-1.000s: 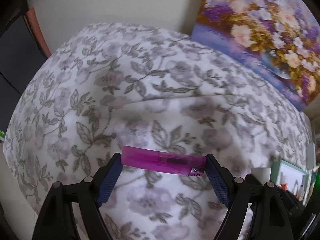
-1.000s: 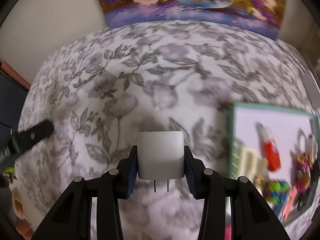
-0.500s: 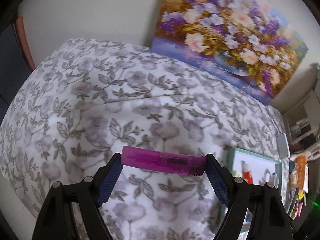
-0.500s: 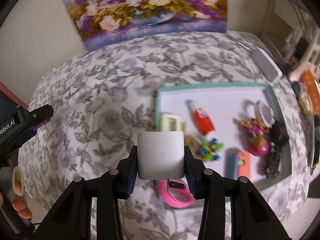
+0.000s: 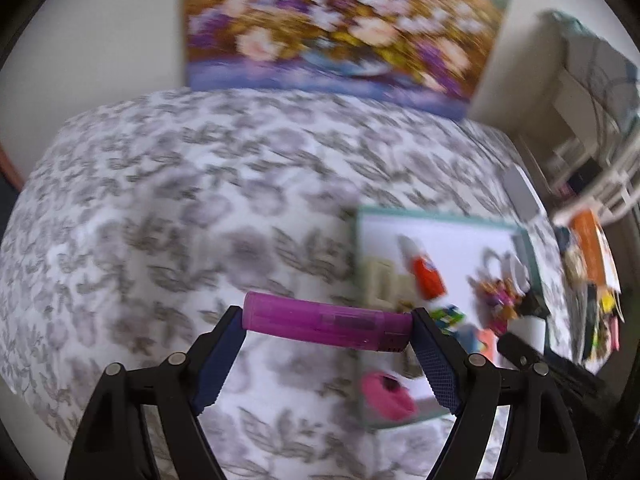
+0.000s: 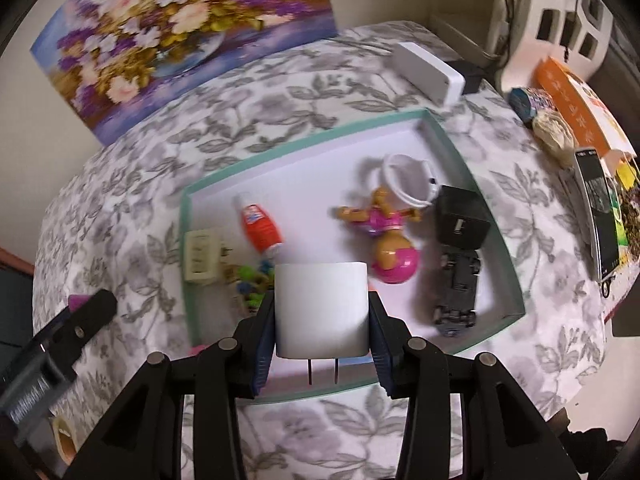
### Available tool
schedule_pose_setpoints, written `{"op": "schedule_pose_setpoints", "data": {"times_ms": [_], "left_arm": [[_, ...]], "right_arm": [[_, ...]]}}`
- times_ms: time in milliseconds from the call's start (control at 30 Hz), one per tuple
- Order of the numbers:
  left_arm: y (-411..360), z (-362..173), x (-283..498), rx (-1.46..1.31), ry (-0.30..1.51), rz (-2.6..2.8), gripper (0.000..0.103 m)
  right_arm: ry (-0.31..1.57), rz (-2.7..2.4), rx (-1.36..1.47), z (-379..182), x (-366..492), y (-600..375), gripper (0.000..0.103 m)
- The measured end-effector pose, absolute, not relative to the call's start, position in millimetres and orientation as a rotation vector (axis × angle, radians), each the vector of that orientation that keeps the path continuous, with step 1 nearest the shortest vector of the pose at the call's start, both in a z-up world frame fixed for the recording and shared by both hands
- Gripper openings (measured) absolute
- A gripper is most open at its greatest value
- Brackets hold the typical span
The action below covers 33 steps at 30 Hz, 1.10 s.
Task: Organize rigid objects
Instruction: 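Carry the lighter with the left tool while the right tool carries the plug over the tray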
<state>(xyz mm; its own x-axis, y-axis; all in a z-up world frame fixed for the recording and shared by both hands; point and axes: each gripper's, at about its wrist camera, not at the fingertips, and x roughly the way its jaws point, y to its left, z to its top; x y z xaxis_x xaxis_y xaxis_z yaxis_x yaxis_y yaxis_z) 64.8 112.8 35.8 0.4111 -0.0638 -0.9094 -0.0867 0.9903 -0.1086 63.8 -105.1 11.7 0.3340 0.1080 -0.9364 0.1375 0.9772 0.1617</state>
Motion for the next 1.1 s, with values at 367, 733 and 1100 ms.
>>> {"op": "schedule_pose_setpoints", "data": {"times_ms": [367,733,1100], "left_arm": [[47,14,66,-0.021,1.218,-0.082,0.084],[22,-4,66,0.065,1.266,-0.092,0.085],[8,-22,66,0.107,1.308,-0.089,0.085]], "right_arm": [[1.234,-0.064,0.265,12,65,-132,0.044],[1.266,-0.073,0.275,4,70,-139,0.044],[1.279,-0.055,0.257,-1,74,-138,0.044]]}}
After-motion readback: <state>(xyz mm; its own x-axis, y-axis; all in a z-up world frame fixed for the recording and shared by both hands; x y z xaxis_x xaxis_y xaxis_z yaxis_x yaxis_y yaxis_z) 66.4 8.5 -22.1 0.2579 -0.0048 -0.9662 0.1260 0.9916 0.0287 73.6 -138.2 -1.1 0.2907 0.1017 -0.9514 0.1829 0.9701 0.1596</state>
